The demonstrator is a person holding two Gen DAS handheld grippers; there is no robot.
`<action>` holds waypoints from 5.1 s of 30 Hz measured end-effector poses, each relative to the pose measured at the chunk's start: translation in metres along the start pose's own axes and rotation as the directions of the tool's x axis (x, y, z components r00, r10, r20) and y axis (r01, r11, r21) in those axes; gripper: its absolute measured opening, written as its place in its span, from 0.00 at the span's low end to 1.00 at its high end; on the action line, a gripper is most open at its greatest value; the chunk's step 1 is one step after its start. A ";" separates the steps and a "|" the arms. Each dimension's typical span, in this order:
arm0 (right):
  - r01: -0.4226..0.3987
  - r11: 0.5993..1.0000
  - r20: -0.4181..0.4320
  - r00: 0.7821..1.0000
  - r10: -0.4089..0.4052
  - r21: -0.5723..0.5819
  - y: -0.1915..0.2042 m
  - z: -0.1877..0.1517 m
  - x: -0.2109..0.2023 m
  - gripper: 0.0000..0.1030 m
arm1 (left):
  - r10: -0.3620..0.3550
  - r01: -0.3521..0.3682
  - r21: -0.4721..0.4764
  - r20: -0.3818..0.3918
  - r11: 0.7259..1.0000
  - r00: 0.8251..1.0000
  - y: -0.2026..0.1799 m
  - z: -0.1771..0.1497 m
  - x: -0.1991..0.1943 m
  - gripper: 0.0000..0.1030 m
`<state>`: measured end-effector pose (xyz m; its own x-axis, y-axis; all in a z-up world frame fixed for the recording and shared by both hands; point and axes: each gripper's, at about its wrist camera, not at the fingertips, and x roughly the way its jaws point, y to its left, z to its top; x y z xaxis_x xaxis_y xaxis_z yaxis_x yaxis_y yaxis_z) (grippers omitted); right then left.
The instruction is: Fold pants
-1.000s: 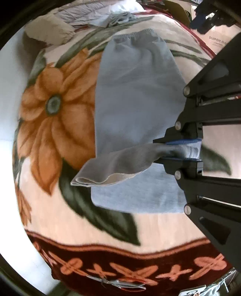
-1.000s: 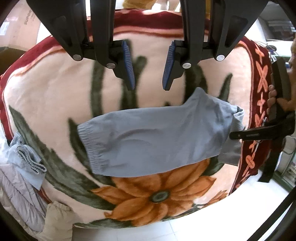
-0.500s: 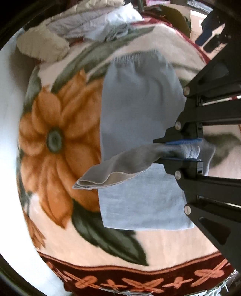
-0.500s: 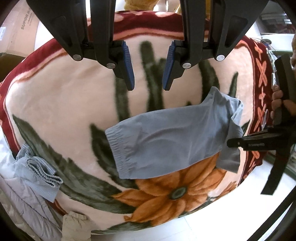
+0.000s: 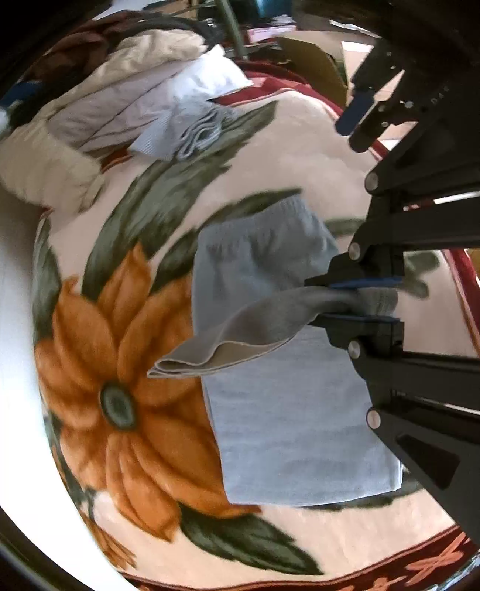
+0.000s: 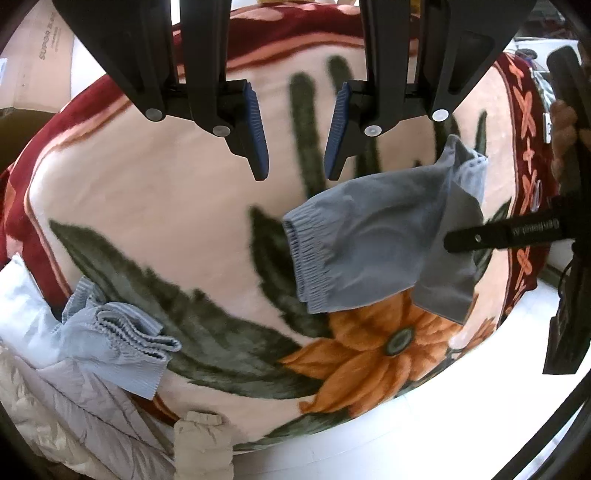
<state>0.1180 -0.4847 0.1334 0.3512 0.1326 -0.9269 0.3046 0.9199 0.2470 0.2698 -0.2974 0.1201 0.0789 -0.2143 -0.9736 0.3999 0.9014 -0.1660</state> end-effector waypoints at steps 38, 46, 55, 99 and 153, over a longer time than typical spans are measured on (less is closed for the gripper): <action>-0.054 0.987 -0.059 0.997 0.046 -0.150 0.071 0.022 0.080 0.31 | 0.170 -0.174 -0.103 -0.043 0.979 0.985 0.080 -0.048 0.048 0.43; 0.032 0.986 -0.168 0.984 -0.061 -0.166 0.054 -0.003 0.126 0.32 | 0.152 -0.166 -0.163 -0.093 0.973 0.984 0.129 -0.073 0.064 0.43; 0.064 0.994 -0.198 0.977 -0.080 -0.086 0.052 0.000 0.115 0.36 | 0.118 -0.134 -0.154 -0.106 0.979 0.987 0.140 -0.073 0.061 0.43; 0.031 0.992 -0.131 0.990 -0.047 -0.124 0.100 0.014 0.104 0.36 | 0.205 -0.219 -0.256 -0.077 0.942 0.976 0.222 -0.135 0.010 0.47; -0.005 0.978 -0.102 0.994 0.027 0.208 0.004 0.043 0.106 0.45 | 0.125 -0.128 -0.295 -0.029 0.947 0.992 0.192 -0.065 0.045 0.56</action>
<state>0.1943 -0.4829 0.0487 0.2672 0.1945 -0.9438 0.4804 0.8222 0.3054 0.2907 -0.1089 0.0343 0.1017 -0.0885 -0.9909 0.0988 0.9920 -0.0784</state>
